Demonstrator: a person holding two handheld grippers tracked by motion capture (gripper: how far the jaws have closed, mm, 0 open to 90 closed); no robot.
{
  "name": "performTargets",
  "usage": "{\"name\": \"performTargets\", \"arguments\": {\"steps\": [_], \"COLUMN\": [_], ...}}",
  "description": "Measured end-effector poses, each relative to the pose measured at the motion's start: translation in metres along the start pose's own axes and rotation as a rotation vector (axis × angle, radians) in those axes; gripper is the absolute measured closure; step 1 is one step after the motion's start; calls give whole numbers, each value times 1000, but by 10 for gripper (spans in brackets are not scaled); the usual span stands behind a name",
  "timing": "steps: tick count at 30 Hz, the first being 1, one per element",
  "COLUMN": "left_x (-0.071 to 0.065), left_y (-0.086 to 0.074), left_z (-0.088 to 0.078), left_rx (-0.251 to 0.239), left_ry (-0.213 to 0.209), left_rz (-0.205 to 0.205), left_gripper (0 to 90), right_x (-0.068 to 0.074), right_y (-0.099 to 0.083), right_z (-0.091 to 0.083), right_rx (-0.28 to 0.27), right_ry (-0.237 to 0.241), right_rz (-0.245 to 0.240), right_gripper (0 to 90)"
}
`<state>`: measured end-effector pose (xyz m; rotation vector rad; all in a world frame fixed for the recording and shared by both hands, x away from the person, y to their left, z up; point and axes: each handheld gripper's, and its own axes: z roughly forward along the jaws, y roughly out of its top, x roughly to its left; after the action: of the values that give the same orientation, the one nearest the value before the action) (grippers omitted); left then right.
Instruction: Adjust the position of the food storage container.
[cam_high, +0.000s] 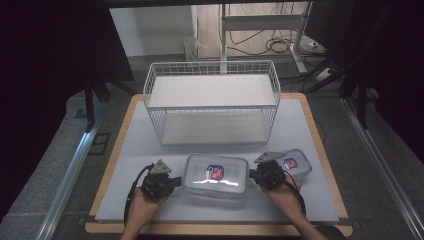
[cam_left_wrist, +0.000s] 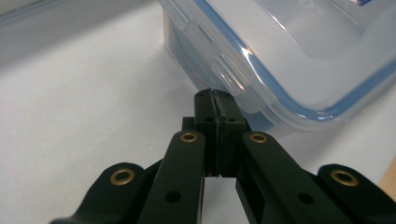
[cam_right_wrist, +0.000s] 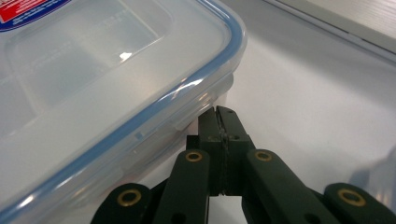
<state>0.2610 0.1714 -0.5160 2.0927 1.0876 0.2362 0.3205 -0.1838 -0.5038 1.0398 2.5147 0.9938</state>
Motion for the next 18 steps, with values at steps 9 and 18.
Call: {"name": "performTargets", "arguments": {"steps": [9, 18], "left_x": [-8, -3], "left_y": [-1, -7], "left_z": [-1, -10], "left_rx": [4, -37], "left_ry": [0, 30], "left_rz": [2, -7], "left_gripper": [897, 732], "right_x": [-2, -8], "right_y": [3, 0], "right_z": [4, -8], "right_rx": [-6, -40], "right_ry": [-19, -11], "right_rz": [-19, -34], "right_gripper": [896, 825]}}
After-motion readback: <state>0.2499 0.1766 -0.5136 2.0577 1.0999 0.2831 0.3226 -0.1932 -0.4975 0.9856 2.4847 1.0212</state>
